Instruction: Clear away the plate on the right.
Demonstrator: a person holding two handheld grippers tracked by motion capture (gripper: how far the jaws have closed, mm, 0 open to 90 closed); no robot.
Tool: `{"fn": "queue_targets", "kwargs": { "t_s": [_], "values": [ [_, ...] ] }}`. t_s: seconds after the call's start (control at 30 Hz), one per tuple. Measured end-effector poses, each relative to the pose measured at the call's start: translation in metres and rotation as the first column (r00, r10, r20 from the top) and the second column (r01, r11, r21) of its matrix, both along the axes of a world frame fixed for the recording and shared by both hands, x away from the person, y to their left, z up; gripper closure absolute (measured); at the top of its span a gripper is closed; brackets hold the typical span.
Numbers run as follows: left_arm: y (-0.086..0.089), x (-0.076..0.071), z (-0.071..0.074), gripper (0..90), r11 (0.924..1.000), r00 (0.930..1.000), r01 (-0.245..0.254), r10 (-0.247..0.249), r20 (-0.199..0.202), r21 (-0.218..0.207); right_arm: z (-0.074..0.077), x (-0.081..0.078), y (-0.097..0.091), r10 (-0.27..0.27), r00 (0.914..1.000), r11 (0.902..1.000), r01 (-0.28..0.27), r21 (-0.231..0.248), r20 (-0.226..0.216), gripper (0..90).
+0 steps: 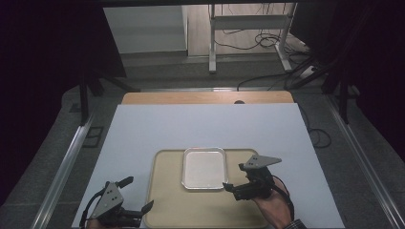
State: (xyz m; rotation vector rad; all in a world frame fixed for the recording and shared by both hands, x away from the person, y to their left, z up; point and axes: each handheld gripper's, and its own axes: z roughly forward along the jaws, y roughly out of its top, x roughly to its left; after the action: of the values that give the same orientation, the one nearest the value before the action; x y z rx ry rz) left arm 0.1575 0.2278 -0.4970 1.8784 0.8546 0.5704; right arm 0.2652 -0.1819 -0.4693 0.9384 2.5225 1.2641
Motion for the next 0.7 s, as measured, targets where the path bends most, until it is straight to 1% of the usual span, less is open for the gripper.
{"fn": "queue_targets", "kwargs": {
  "t_s": [0.17, 0.27, 0.3, 0.5, 0.7],
  "values": [
    [0.0, 0.0, 0.0, 1.0, 1.0, 1.0, -0.001, 0.001, -0.001, 0.004, -0.001, -0.002, -0.009, -0.002, 1.0, 0.9998, 0.002, 0.018, 0.005, 4.2],
    [-0.001, 0.0, 0.0, 1.0, 1.0, 1.0, 0.0, 0.0, 0.0, 0.009, 0.001, -0.003, -0.014, -0.006, 0.9998, 0.9996, 0.006, 0.029, 0.021, 3.0],
    [-0.001, 0.0, 0.0, 1.0, 1.0, 1.0, 0.0, 0.0, 0.0, 0.008, 0.002, -0.004, -0.016, -0.01, 0.9995, 0.9996, 0.009, 0.026, 0.031, 2.6],
    [0.0, 0.0, 0.0, 1.0, 1.0, 1.0, -0.001, 0.001, -0.002, 0.007, 0.005, -0.007, -0.023, -0.024, 0.9981, 0.9995, 0.023, 0.024, 0.058, 1.5],
    [0.0, 0.0, 0.0, 1.0, 1.0, 1.0, -0.001, 0.001, -0.002, 0.007, 0.009, -0.012, -0.026, -0.025, 0.9955, 0.9997, 0.024, 0.008, 0.092, 0.7]
  ]
}}
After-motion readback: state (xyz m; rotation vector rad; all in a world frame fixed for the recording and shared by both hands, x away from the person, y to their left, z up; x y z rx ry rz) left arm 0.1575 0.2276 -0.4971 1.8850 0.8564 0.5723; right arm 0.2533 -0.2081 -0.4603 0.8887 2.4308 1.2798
